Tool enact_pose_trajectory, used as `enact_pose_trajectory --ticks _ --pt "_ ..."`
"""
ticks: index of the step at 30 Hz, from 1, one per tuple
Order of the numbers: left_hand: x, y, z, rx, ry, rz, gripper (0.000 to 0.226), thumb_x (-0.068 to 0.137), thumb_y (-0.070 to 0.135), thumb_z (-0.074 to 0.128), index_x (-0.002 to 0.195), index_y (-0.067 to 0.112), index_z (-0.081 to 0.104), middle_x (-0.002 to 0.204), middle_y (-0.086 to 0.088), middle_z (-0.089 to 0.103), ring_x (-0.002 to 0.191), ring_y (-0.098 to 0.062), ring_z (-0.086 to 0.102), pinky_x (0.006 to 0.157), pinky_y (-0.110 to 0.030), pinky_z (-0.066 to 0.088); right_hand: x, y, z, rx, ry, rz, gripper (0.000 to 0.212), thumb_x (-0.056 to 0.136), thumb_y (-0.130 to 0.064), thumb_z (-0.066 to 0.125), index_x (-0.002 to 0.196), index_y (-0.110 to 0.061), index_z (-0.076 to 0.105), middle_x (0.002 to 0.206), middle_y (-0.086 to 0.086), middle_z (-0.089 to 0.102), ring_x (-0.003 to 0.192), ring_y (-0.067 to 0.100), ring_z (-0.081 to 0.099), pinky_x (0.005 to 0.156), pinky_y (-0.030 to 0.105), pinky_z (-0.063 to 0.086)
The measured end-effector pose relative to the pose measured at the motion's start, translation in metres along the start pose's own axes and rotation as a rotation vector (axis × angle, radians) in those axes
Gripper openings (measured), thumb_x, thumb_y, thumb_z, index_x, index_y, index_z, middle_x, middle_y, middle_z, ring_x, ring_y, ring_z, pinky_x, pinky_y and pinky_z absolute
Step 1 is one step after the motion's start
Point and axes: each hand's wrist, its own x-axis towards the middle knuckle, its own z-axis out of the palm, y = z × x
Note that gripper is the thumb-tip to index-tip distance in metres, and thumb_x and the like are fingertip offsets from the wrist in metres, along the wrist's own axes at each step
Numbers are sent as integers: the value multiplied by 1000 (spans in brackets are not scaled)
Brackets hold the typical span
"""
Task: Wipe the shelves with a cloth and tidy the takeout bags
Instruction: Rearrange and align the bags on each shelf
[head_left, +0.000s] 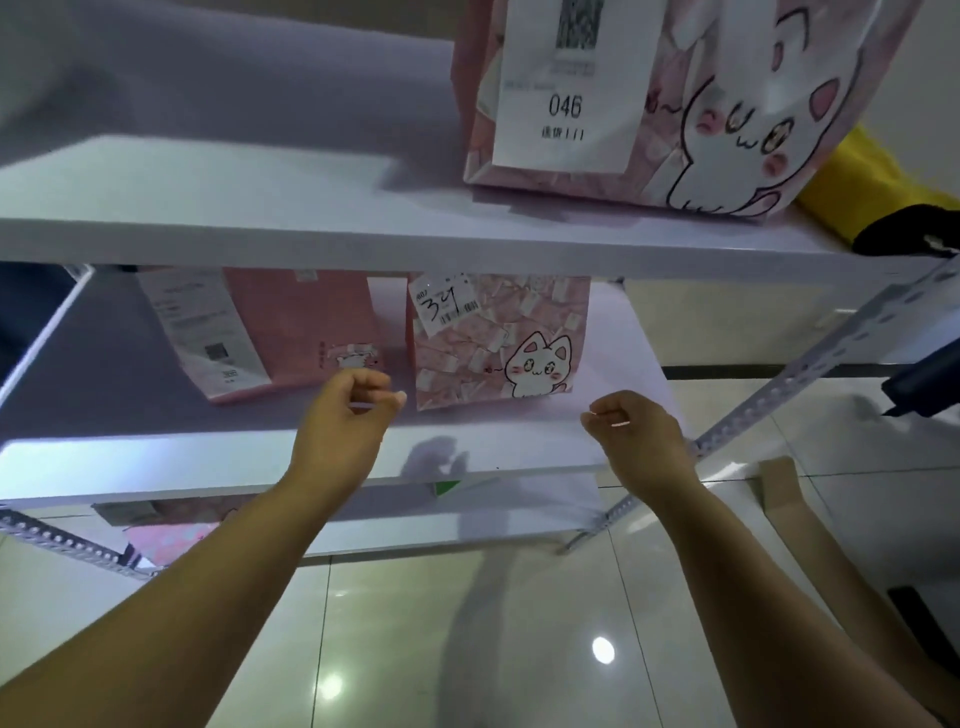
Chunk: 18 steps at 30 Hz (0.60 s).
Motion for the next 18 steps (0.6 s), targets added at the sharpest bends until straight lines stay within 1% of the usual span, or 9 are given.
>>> enact_pose_trajectory --ticks 2,4,7,9,11,13,15,17,18 --pt "20 -11 19 65 -3 19 11 85 26 65 90 27 56 93 4 62 86 -17 60 69 -29 49 30 15 8 5 -15 29 23 86 -34 61 105 -20 59 99 -5 64 82 9 57 63 20 43" --pt "37 -17 37 160 0 24 19 84 28 66 99 22 54 95 5 60 84 -14 58 63 -21 41 56 26 17 28 -28 56 31 86 -34 63 113 -20 56 106 -1 66 88 14 61 72 29 51" --pt "61 -22 61 234 16 21 38 83 18 67 117 12 51 108 -4 56 97 -23 54 74 -27 39 92 38 29 0 -73 78 51 86 -32 63 131 -19 44 123 3 59 103 22 60 81 33 52" --pt "74 -23 72 265 31 42 41 82 11 68 118 7 49 114 -10 56 100 -26 54 77 -29 39 112 42 36 -2 -100 88 65 86 -30 64 141 -19 31 136 6 51 117 26 53 88 34 46" --pt "84 -27 81 238 21 17 44 81 9 67 120 8 47 115 -9 57 97 -23 53 75 -27 40 130 43 42 15 -114 88 76 84 -31 67 145 -19 23 142 6 44 126 28 46 93 36 43" --pt "91 -32 89 246 14 -53 48 82 13 66 125 12 43 117 -7 56 96 -23 53 75 -27 41 142 44 48 -1 -153 59 72 84 -29 68 142 -21 26 142 4 45 124 27 47 89 34 44" --pt "94 -38 94 286 19 -91 47 84 15 64 125 14 42 114 -8 56 97 -28 55 76 -30 43 148 45 54 39 -182 19 55 84 -22 67 131 -22 38 131 2 54 110 24 54 81 27 45" --pt "93 -41 95 266 45 -97 42 85 9 59 123 12 44 109 -9 57 95 -29 56 77 -33 46 147 49 58 167 -174 37 43 85 -13 65 121 -20 45 121 2 59 105 23 58 84 30 50" --pt "90 -42 94 251 56 -94 38 85 6 56 122 11 46 105 -11 58 91 -27 55 76 -33 46 144 52 58 221 -163 54 37 85 -10 64 117 -20 47 117 2 60 102 22 60 82 29 52"
